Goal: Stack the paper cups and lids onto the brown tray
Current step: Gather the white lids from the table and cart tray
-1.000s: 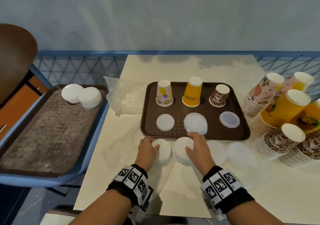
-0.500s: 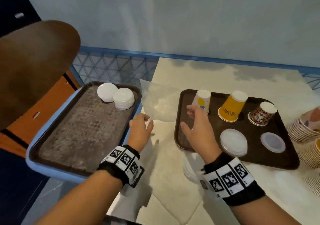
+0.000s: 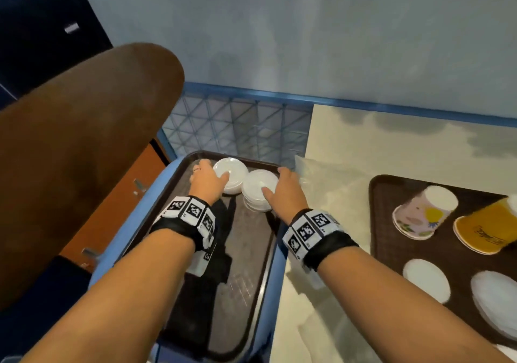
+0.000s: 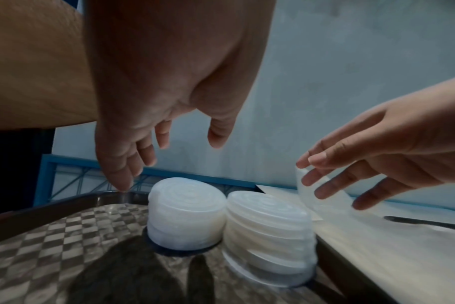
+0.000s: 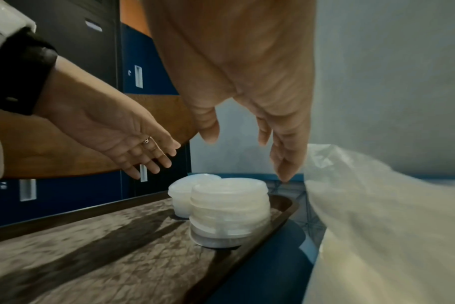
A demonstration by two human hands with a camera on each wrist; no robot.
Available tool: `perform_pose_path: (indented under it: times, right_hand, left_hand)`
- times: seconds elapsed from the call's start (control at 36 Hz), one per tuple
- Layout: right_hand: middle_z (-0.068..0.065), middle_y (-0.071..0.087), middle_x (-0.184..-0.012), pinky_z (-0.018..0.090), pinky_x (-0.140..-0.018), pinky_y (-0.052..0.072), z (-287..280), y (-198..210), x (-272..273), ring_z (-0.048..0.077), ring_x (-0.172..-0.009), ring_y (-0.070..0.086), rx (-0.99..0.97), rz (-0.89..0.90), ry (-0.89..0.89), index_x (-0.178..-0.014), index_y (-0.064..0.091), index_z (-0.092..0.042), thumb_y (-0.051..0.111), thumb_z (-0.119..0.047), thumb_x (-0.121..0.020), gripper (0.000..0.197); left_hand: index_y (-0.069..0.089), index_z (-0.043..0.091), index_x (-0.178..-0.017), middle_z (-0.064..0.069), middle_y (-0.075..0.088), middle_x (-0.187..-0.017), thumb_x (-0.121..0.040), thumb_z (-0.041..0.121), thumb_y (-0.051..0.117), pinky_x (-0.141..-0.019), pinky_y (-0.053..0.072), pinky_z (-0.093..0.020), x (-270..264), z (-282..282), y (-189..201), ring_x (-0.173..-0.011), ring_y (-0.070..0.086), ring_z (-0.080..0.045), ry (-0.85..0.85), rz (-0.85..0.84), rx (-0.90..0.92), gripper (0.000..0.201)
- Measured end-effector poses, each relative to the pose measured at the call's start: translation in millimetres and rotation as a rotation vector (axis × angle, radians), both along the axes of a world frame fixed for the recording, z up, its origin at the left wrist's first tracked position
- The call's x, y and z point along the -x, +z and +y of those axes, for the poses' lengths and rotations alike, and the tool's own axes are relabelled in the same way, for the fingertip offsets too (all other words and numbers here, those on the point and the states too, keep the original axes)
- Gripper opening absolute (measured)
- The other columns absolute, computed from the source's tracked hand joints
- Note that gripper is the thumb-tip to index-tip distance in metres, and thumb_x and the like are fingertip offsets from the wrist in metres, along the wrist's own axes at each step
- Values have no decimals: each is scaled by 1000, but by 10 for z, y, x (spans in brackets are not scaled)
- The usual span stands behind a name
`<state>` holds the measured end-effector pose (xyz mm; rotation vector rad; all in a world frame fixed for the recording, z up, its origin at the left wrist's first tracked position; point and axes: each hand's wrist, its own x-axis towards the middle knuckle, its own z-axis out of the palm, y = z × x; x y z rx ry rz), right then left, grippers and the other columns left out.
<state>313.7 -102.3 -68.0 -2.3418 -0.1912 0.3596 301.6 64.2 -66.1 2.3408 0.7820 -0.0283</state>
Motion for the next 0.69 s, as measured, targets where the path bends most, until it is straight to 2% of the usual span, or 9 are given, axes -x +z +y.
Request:
perform_pose_path:
  times: [0.19,0.28,0.36,0.47,0.58,0.64,0.69]
  right_hand:
    - [20,38,-139,39,-107,33,252,-289,-222,35,-128,40,127,95,-16,-137,29,-5,61,-32,-87,66]
    - [20,43,-135,39,-102,38,255,-357,-301,35,-124,44,156,150,-22,-135,30,-6,68,-34,-81,72]
    - [20,45,-134,37,-99,39,250,-363,-373,34,-123,46,214,178,8,-135,29,-7,72,-36,-77,78]
    - [19,45,-134,35,-101,38,257,-366,-428,31,-124,45,301,167,45,-136,30,-5,75,-44,-72,87]
    - [20,43,-137,34,-104,39,250,-337,-428,30,-126,43,390,188,92,-138,31,-2,74,-55,-68,98]
    - [19,38,-138,34,-103,39,236,-319,-406,30,-124,45,374,227,98,-139,31,-3,74,-56,-67,99]
    - [18,34,-138,34,-103,39,209,-308,-364,29,-123,46,314,252,78,-139,29,-5,77,-52,-66,100]
  left_hand:
    - [15,2,-147,-21,25,-153,-88,35,60,-117,22,-42,-363,222,-227,-142,23,-33,-35,81,161,81]
    - [25,0,-143,-20,38,-146,-85,37,63,-113,28,-43,-427,238,-351,-135,35,-35,-43,87,233,78]
    - [35,2,-133,-18,49,-136,-79,35,71,-109,34,-44,-436,229,-446,-128,43,-35,-46,84,188,73]
    - [39,3,-127,-17,51,-131,-72,32,78,-101,38,-38,-457,269,-485,-123,48,-32,-21,69,167,73]
    - [35,5,-131,-14,50,-132,-71,24,80,-100,39,-36,-459,314,-441,-123,48,-29,6,116,255,77]
    - [37,3,-133,-13,52,-130,-70,22,80,-98,41,-35,-437,333,-407,-121,50,-28,3,140,288,79]
    - [45,2,-129,-13,57,-128,-68,26,82,-91,44,-32,-398,334,-354,-117,54,-27,-24,169,301,75]
